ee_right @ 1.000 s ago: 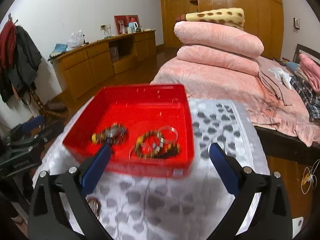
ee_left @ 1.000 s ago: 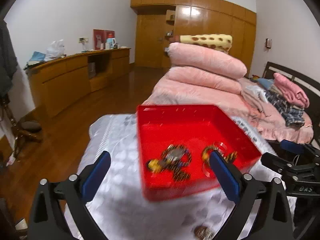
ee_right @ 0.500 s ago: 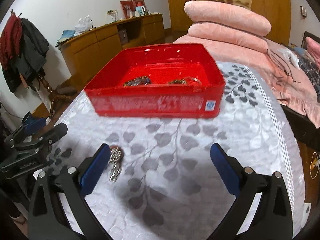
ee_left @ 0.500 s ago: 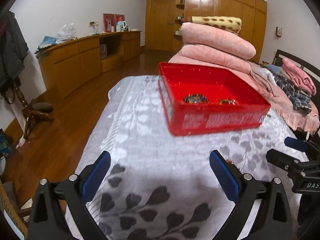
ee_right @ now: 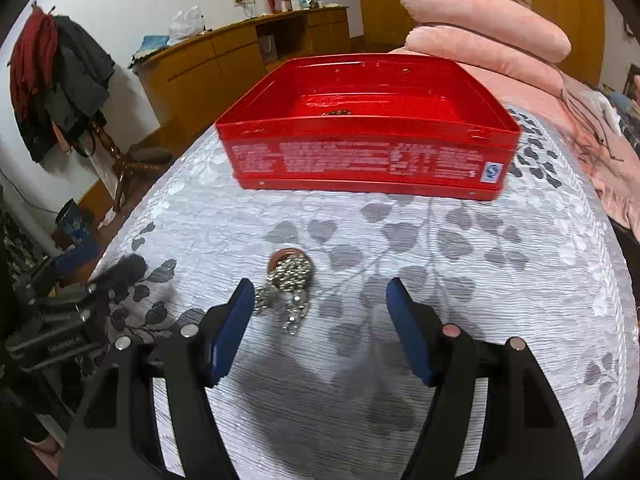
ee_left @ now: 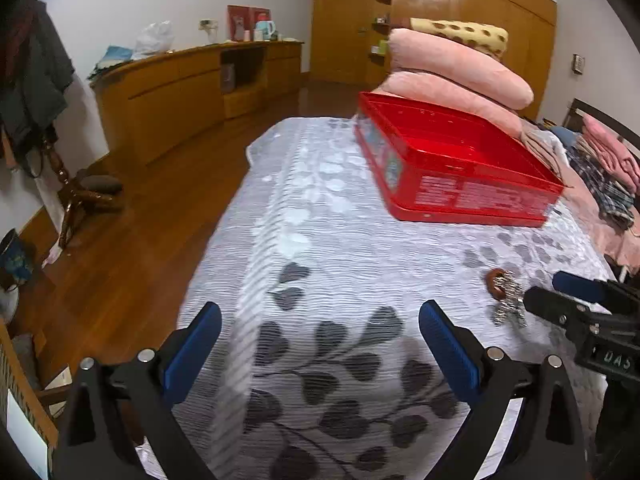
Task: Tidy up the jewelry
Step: 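Grasp the silver chain with the wooden ring using the right tool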
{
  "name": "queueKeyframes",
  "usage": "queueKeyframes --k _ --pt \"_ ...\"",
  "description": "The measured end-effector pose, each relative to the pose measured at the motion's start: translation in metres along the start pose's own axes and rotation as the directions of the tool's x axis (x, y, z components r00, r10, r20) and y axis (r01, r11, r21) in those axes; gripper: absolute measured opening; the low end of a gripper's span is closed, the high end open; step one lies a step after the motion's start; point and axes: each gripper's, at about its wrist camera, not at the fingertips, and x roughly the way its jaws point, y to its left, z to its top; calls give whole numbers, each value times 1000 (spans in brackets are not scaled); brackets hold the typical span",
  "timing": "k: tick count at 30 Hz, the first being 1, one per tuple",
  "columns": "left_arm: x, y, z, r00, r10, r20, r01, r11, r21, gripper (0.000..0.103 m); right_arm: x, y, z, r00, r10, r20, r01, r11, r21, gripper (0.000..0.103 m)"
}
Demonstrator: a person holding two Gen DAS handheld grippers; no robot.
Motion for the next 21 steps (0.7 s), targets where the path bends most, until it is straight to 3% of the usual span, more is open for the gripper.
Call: queueKeyframes --k 10,15,17,19,21 --pt "5 7 2 999 -34 -10 34 999 -8 97 20 11 4 999 9 -44 -9 1000 -3 43" --pt "5 8 2 999 -43 -11 43 999 -18 97 16 14 3 998 51 -42 -51 999 -8 13" --pt "4 8 3 999 -43 -8 43 999 -20 97 11 13 4 998 57 -38 -58 998 -10 10" --pt "4 5 3 999 -47 -7 46 999 -18 97 6 12 3 998 59 -29 -60 998 -12 0" --pt "4 2 4 999 -52 -8 52 999 -14 97 -2 8 3 997 71 -16 -71 997 -8 0"
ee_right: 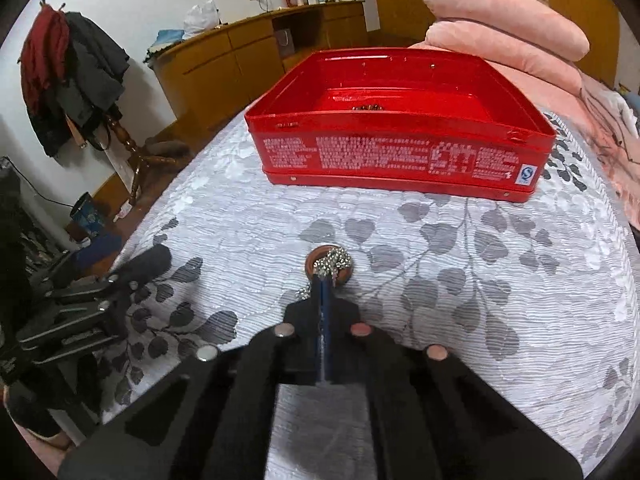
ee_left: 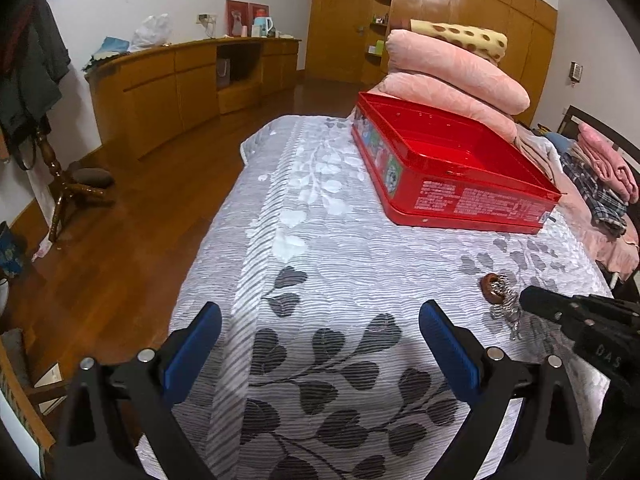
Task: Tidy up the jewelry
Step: 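Grasp the silver chain with the wooden ring using the right tool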
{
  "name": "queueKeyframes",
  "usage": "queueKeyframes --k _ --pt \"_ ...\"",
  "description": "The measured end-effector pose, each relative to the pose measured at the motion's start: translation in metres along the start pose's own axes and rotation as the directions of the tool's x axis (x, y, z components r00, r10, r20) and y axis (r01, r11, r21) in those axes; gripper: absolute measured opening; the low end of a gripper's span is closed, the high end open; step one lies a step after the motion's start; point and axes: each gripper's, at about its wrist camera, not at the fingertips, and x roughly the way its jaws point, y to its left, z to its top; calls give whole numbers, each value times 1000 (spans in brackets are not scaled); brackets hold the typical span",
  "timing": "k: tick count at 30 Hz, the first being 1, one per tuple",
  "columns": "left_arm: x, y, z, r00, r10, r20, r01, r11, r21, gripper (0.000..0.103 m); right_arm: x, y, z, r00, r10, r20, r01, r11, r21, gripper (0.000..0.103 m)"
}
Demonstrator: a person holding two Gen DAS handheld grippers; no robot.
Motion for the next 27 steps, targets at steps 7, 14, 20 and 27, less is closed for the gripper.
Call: queueKeyframes --k 7,14,20,27 --pt "2 -18 0 1000 -25 -6 25 999 27 97 -19 -14 2 999 -4 40 3 1000 16 0" --pt "4 -14 1 1000 -12 -6 12 1000 21 97 5 -2 0 1000 13 -20 -13 1000 -26 40" --pt "8 3 5 1000 -9 -20 8 999 -41 97 26 -2 1 998 5 -58 -6 1000 -20 36" --pt "10 0 6 999 -17 -27 16 999 -31 97 22 -5 1 999 6 -39 -7 999 -34 11"
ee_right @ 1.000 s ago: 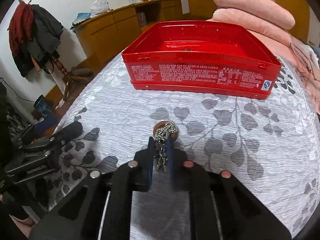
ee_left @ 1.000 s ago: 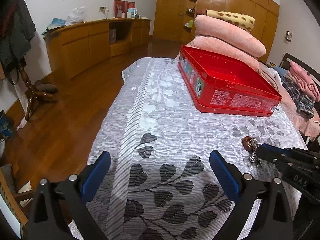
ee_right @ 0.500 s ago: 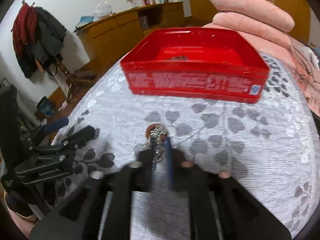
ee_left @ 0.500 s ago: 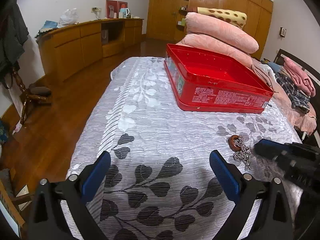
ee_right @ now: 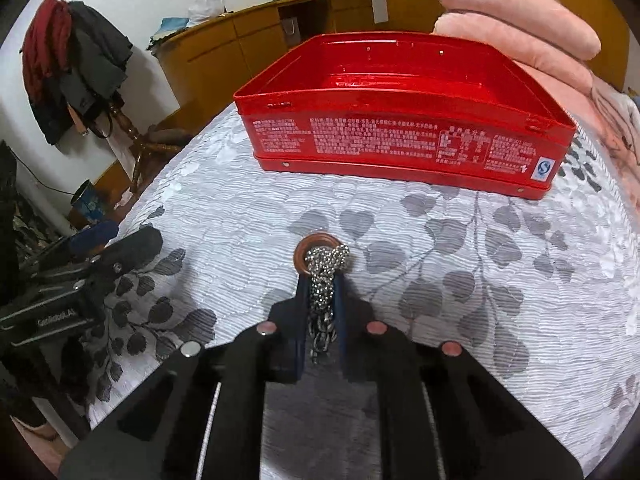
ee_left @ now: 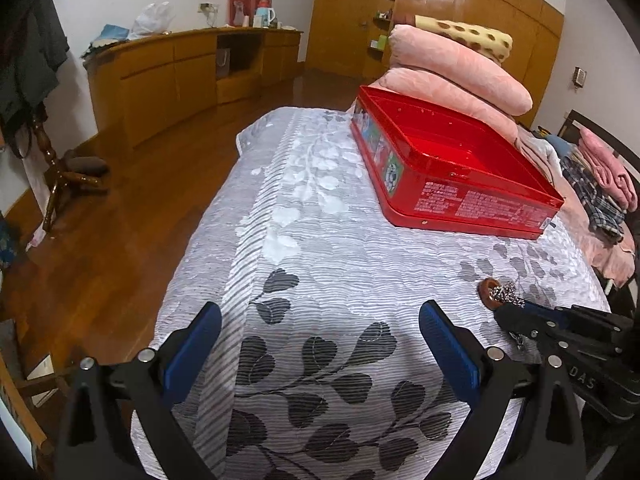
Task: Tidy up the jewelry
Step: 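Grasp the silver chain with the wooden ring using the right tool, then grasp the wooden ring with the left tool while the right tool holds the chain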
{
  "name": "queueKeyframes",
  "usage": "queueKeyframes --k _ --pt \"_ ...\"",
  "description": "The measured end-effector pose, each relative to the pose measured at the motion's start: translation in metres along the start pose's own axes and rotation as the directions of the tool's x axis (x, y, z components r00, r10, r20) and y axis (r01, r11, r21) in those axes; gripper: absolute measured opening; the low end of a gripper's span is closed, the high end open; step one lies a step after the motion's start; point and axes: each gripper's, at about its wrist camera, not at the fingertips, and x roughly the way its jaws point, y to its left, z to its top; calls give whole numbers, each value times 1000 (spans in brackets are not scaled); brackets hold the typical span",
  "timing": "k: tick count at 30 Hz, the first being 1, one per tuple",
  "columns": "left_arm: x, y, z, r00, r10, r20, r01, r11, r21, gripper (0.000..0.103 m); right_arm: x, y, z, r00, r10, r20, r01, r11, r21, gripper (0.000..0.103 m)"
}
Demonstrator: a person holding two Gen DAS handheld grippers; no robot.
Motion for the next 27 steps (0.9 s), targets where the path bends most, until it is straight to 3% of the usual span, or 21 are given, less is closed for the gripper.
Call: queueKeyframes --k 7,13,27 --pt "0 -17 1 1000 -19 3 19 1000 24 97 -38 -16 0 997 -6 82 4 1000 25 11" --pt "3 -49 1 997 -76 -8 77 994 72 97 -63 -42 -1 991 -38 131 29 997 74 11" --pt "22 -110 -3 992 -112 -62 120 981 151 95 -61 -87 -23 992 -73 100 58 987 149 11"
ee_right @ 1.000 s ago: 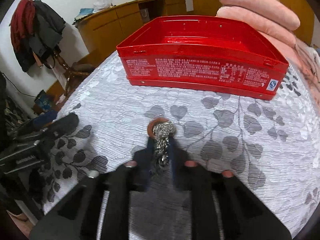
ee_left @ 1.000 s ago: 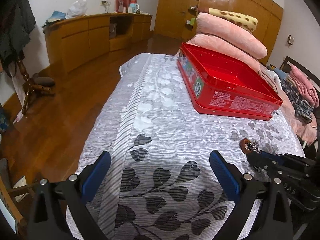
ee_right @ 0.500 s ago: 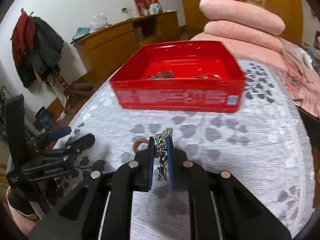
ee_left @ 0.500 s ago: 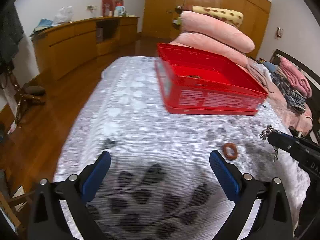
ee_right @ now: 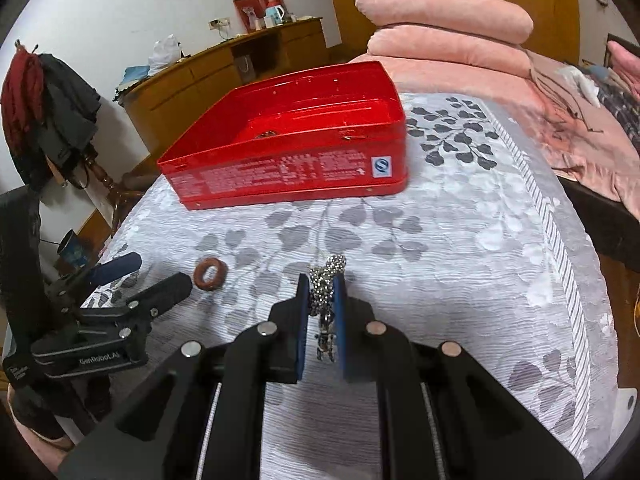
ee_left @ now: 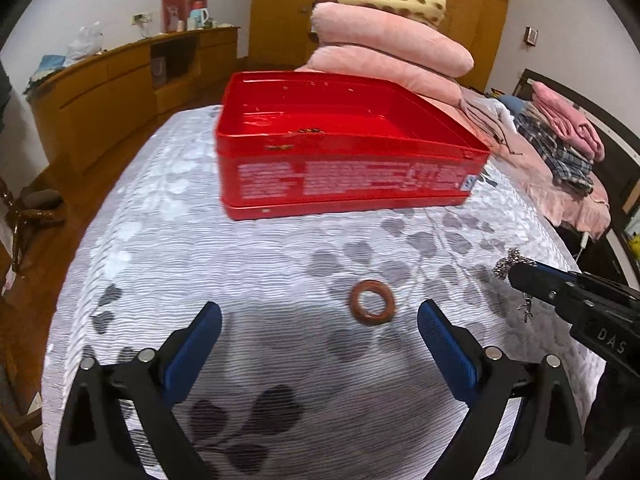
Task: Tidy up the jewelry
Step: 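Grasp the wooden ring with the left tool while the right tool holds the chain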
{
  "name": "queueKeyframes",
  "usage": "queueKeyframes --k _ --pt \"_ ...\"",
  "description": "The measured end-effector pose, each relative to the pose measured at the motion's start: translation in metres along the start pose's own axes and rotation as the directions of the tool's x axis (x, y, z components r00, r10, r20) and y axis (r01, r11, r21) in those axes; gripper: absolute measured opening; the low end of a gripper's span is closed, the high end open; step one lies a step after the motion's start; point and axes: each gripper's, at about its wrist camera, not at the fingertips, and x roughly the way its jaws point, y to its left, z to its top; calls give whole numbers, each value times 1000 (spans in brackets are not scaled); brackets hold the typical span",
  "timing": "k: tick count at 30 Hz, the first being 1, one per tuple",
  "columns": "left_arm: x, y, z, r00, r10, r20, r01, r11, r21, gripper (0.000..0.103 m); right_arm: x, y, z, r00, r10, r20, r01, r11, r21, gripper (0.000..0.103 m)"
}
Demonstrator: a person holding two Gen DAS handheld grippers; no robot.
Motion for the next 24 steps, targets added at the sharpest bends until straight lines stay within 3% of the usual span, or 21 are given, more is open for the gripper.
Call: queueKeyframes --k 9,18,24 --pt "18 -15 6 999 -2 -48 2 1000 7 63 7 -10 -4 1000 22 -7 -21 1000 10 11" --pt "19 -20 5 997 68 -42 -67 998 12 33 16 -3 -2 999 44 -21 -44 999 0 11" --pt "14 -8 4 999 29 -31 -30 999 -43 29 16 1 -2 999 42 -23 -42 999 -2 11"
